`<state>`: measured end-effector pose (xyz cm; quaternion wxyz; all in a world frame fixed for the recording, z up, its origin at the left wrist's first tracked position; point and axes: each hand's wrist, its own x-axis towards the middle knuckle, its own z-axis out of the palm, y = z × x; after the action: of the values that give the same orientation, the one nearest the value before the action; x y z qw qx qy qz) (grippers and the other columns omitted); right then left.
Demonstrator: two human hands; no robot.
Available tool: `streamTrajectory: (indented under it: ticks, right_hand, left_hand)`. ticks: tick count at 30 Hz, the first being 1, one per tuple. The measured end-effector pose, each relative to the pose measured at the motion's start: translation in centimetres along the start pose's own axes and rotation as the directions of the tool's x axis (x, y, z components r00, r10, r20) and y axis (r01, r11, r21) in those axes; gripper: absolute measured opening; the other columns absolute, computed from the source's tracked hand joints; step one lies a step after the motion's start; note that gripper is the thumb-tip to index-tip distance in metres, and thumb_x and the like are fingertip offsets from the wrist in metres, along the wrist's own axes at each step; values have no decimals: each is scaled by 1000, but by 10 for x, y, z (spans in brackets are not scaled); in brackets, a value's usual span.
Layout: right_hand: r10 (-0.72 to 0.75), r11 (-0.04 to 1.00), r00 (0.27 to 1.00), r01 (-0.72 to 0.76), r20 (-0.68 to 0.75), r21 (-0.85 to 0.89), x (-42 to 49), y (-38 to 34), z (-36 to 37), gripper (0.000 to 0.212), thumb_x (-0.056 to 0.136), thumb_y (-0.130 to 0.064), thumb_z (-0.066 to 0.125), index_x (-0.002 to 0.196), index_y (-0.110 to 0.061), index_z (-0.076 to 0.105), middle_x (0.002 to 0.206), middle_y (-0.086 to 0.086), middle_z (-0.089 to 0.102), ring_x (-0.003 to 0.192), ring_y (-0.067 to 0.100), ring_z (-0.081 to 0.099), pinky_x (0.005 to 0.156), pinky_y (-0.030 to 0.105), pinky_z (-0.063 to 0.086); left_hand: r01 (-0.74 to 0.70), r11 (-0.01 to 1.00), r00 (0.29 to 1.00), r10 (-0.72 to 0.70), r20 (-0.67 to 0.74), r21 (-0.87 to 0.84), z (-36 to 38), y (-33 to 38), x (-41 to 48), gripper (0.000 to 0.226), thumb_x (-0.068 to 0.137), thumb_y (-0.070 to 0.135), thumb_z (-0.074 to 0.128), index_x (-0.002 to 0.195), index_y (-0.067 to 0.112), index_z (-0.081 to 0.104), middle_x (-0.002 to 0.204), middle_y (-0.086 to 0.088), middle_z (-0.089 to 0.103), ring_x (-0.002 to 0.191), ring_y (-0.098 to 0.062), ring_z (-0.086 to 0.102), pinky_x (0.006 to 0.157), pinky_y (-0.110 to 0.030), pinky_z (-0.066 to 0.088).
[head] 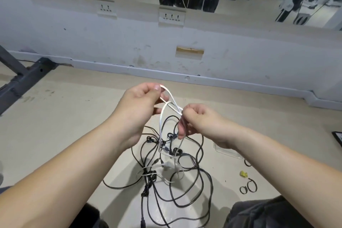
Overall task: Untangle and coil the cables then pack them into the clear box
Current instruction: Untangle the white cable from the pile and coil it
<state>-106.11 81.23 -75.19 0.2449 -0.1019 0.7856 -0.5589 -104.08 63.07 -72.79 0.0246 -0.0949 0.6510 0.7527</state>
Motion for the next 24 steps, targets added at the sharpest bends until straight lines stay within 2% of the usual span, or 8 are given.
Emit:
streamTrajectory:
  ticks: [2, 4, 7, 11, 14, 18, 21, 24]
  right_hand:
    - [20, 997, 999, -22, 37, 69, 3, 0, 3, 26, 101, -9, 35, 80, -11, 50, 67, 9, 65, 66, 28, 63, 82, 50, 54]
    - [30, 990, 1000, -29, -7, 135, 7, 1, 6, 27, 100, -7, 37, 76, -12, 49, 60, 3, 56, 56, 24, 51, 69, 44, 54]
    - [34, 999, 985, -35, -169, -3, 11, 7, 3, 19, 98, -17, 45, 81, -17, 52, 63, -2, 51, 57, 20, 40, 53, 31, 35]
    - [-36, 995, 977, 15, -211, -102, 12, 10, -6, 13, 95, -26, 51, 86, -18, 54, 68, 1, 58, 63, 18, 42, 56, 32, 34]
    - [-60, 984, 983, 30, -172, -173, 10, 9, -8, 9, 83, -27, 53, 84, -18, 55, 71, 1, 72, 57, 15, 52, 50, 23, 40]
    - [51, 995, 996, -57, -78, -76, 9, 12, -9, 8, 90, -16, 49, 85, -11, 52, 61, 9, 65, 51, 20, 58, 50, 24, 45]
    - [80, 997, 997, -80, -18, -12, 10, 14, -5, 10, 87, -21, 45, 82, -12, 48, 55, 2, 57, 50, 21, 56, 65, 32, 47]
    - [75, 997, 991, -75, -115, 0, 11, 16, -3, 11, 82, -26, 48, 81, -16, 50, 59, -1, 49, 49, 18, 44, 63, 40, 45]
  left_hand:
    - [169, 912, 978, -109, 176, -373, -4, 9, 0, 24, 108, 13, 46, 90, 13, 62, 76, -1, 63, 100, -20, 74, 73, -33, 61]
    - [229, 886, 955, -123, 270, -404, -12, 13, 2, 20, 103, 18, 50, 87, 15, 60, 74, 0, 59, 96, -23, 76, 77, -40, 63]
    - [21, 999, 989, -28, 142, 44, -27, 11, 9, 20, 83, 25, 74, 98, 16, 65, 67, 3, 60, 72, -17, 67, 77, -32, 54]
    - [-186, 782, 967, 38, 252, 596, -27, -9, 5, 14, 87, 29, 83, 93, 22, 72, 52, 14, 51, 46, -6, 42, 46, -18, 35]
    - [-299, 613, 954, 166, 250, 731, -22, -18, 2, 16, 97, 32, 67, 82, 28, 70, 59, 5, 65, 54, -17, 63, 53, -32, 50]
    - [-238, 945, 971, 231, 56, 226, -13, 1, 0, 21, 101, 19, 58, 84, 24, 69, 56, -2, 60, 72, -18, 72, 73, -30, 56]
    - [-17, 908, 1000, 26, 16, -418, -11, 15, 2, 16, 99, 11, 51, 90, 13, 63, 63, -7, 63, 75, -26, 71, 89, -48, 61]
    - [21, 990, 994, -36, -99, -142, -21, 12, 12, 13, 100, 7, 54, 106, 14, 63, 74, -7, 71, 81, -26, 71, 89, -46, 60]
